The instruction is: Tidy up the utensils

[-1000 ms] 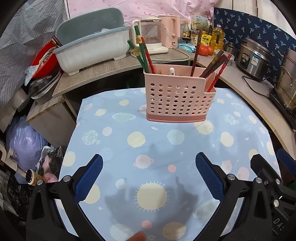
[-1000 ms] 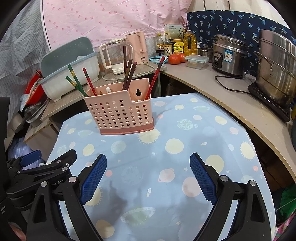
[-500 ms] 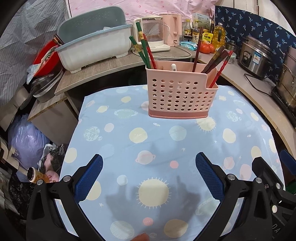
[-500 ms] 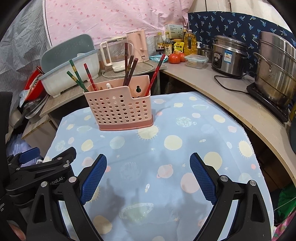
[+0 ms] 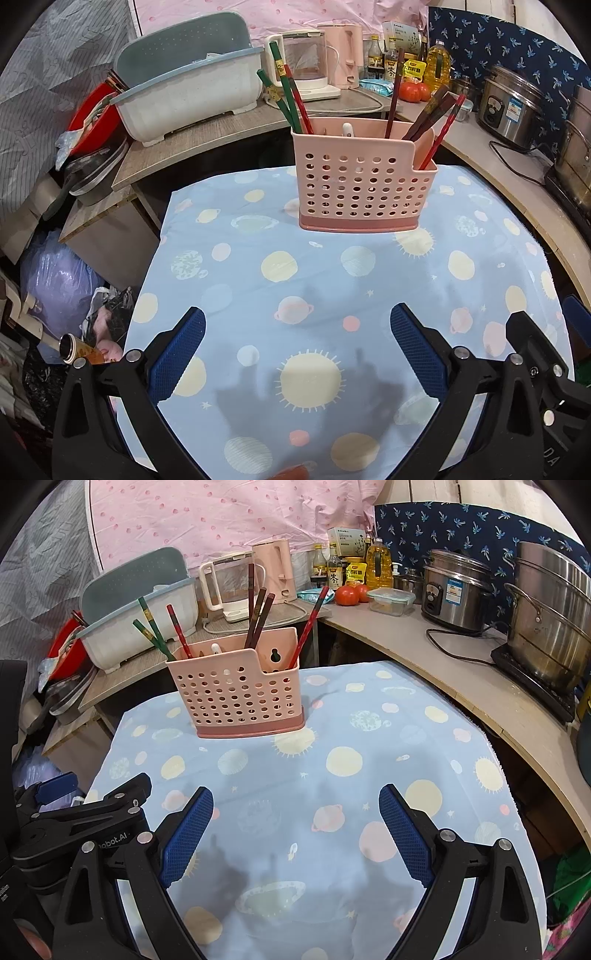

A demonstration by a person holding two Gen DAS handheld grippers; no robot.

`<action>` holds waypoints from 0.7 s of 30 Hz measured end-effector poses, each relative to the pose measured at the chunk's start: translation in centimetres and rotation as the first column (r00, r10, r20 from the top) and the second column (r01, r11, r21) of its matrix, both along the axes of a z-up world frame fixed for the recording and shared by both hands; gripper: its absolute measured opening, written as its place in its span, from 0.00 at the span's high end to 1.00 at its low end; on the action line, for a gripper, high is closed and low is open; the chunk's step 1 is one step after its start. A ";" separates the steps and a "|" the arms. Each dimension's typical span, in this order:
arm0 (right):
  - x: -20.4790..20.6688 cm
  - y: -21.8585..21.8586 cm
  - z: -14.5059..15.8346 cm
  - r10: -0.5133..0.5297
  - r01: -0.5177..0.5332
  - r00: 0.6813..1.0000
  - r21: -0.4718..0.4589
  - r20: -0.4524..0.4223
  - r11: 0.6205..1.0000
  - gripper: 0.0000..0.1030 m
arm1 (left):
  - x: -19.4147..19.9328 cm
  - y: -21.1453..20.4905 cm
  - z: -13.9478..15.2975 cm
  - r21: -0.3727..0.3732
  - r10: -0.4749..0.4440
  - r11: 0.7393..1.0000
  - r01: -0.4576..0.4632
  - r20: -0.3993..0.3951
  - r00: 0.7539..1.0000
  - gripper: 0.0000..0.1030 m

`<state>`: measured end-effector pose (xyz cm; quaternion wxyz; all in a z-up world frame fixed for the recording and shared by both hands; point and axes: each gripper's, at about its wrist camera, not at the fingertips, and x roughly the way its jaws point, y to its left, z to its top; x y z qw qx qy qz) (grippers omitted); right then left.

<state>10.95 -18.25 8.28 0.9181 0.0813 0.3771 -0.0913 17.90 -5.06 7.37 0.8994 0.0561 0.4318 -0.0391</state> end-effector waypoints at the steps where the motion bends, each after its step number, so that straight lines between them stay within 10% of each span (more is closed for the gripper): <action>1: 0.0 0.0 0.0 0.000 0.000 1.000 -0.001 0.001 1.000 0.15 | 0.0 0.0 0.0 0.003 0.000 1.000 0.000 0.001 1.000 0.07; 21: 0.0 0.1 -0.2 -0.001 0.001 1.000 -0.003 -0.012 1.000 0.15 | -0.1 0.1 -0.3 0.014 0.011 1.000 -0.011 -0.004 1.000 0.07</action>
